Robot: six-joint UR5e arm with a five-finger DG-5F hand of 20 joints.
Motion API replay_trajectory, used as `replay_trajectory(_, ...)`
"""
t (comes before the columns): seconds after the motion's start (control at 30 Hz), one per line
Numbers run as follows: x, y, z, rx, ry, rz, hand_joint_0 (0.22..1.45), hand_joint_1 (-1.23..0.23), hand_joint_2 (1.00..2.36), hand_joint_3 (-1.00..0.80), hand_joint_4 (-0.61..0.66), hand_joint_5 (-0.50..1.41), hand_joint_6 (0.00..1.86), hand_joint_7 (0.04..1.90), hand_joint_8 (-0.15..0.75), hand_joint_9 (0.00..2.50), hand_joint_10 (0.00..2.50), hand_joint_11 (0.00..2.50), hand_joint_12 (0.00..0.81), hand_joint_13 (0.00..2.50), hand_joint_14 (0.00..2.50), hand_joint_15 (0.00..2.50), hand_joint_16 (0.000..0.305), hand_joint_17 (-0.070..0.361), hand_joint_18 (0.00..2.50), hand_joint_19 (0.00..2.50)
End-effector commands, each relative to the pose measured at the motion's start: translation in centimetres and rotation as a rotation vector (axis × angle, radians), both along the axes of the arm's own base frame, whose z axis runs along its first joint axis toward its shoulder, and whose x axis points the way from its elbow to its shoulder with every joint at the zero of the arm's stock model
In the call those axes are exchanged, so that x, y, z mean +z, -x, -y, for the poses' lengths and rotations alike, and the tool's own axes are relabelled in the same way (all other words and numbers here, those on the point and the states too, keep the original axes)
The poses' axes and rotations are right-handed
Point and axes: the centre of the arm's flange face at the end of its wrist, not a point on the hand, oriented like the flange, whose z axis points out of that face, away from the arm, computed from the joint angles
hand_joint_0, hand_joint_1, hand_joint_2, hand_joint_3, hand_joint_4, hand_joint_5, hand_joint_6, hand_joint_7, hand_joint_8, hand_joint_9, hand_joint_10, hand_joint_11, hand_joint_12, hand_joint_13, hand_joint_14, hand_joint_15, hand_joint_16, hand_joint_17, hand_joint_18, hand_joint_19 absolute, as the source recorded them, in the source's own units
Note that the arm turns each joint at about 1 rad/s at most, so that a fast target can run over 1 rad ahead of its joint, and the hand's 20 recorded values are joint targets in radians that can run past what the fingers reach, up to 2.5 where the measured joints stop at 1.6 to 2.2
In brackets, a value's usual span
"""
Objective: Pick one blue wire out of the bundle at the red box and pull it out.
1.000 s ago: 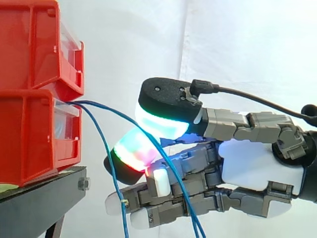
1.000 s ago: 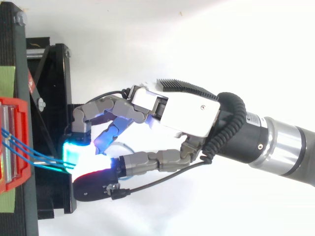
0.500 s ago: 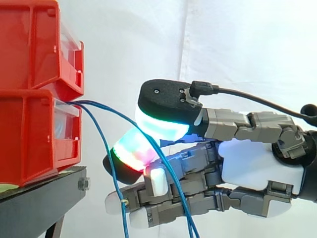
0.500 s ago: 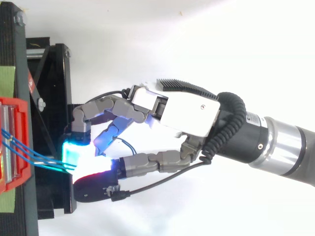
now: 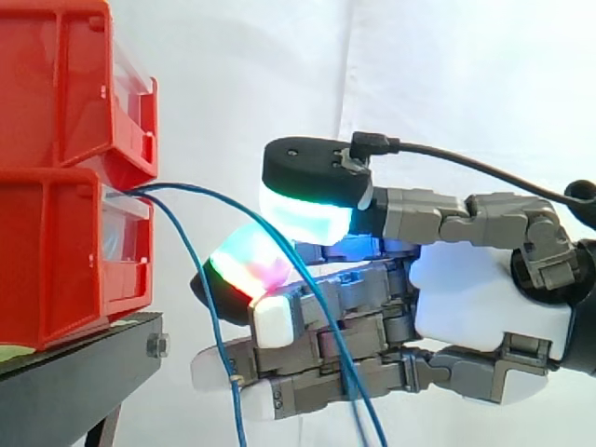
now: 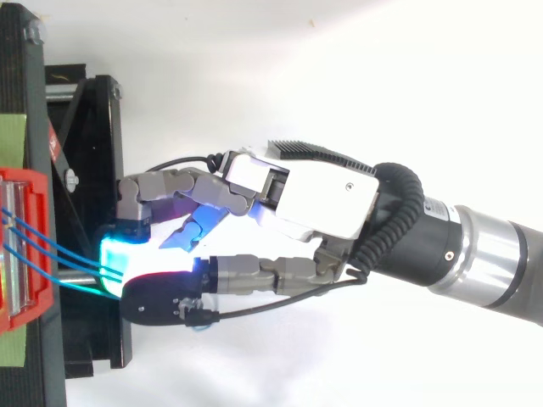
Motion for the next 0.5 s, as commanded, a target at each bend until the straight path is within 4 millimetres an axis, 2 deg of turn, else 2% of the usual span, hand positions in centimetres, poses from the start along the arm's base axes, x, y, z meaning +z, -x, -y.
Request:
replay_trajectory(0.0,-0.02,0.01,-0.01,0.006,-0.034,0.011,0.55,-0.47,1.00,-0.14,0.16,-0.03,0.51,1.49,0.226,1.10,0.02,0.49,0.408,0.62,0.01,0.30,0.069,0.156,0.55,0.31)
replay_trajectory(0.13,0.04,-0.02,-0.01,0.007,-0.038,0.013,0.50,-0.46,1.01,-0.32,0.12,-0.04,0.53,1.52,0.216,1.08,0.02,0.58,0.352,0.58,0.01,0.34,0.056,0.125,0.45,0.38)
replay_trajectory(0.27,0.04,-0.02,-0.13,0.008,-0.038,0.013,0.46,-0.49,1.00,-0.48,0.13,-0.06,0.64,1.37,0.240,1.13,0.02,0.63,0.369,0.61,0.01,0.34,0.059,0.132,0.48,0.37)
replay_trajectory(0.37,0.04,-0.02,-0.13,0.008,-0.038,0.013,0.46,-0.51,1.00,-0.50,0.12,-0.06,0.68,1.31,0.240,1.15,0.02,0.65,0.369,0.63,0.01,0.35,0.058,0.131,0.50,0.36)
replay_trajectory(0.47,-0.03,0.02,-0.12,0.008,-0.038,0.011,0.47,-0.60,1.00,-0.50,0.12,-0.07,0.73,1.27,0.244,1.16,0.02,0.67,0.367,0.63,0.01,0.34,0.057,0.129,0.51,0.35)
